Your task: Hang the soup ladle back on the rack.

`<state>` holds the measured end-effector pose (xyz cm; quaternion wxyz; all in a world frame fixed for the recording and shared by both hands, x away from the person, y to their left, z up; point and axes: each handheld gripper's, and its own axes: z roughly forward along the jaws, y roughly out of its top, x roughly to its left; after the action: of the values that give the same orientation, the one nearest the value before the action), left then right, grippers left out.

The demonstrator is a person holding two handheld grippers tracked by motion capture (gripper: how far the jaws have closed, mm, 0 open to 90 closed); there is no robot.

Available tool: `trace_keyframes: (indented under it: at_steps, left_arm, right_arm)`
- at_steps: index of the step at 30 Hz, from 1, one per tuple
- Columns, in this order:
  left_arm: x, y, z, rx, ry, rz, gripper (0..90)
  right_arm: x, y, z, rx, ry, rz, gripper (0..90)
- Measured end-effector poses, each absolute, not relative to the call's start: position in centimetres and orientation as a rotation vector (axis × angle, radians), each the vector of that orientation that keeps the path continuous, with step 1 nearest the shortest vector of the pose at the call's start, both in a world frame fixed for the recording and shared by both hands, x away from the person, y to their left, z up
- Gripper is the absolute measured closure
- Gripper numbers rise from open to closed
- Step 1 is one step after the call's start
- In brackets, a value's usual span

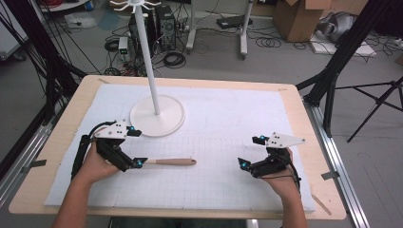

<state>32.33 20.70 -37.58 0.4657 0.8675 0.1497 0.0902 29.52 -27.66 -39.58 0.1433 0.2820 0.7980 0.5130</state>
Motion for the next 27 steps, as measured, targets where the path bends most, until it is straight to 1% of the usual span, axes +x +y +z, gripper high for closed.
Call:
trace_keyframes:
  at_steps: [8, 16, 23, 25, 27]
  left_arm:
    - [33.0, 18.4, -38.2, 2.23, 0.34, 0.179, 1.7]
    - [33.7, 16.2, -40.4, 2.425, 0.364, 0.156, 2.8]
    - [34.0, 15.2, -41.0, 2.451, 0.361, 0.132, 3.0]
    - [34.1, 15.1, -41.2, 2.459, 0.349, 0.122, 8.3]
    - [34.1, 14.9, -41.3, 2.466, 0.352, 0.125, 11.0]
  right_arm:
    - [29.6, -27.5, -39.7, 0.812, 2.312, 1.472, 0.3]
    - [29.7, -27.5, -39.8, 0.812, 2.315, 1.471, 0.3]
    - [29.6, -27.3, -39.8, 0.82, 2.325, 1.466, 0.3]
    - [29.7, -27.3, -39.9, 0.814, 2.327, 1.466, 0.3]
    - [29.7, -27.3, -39.9, 0.813, 2.33, 1.462, 0.3]
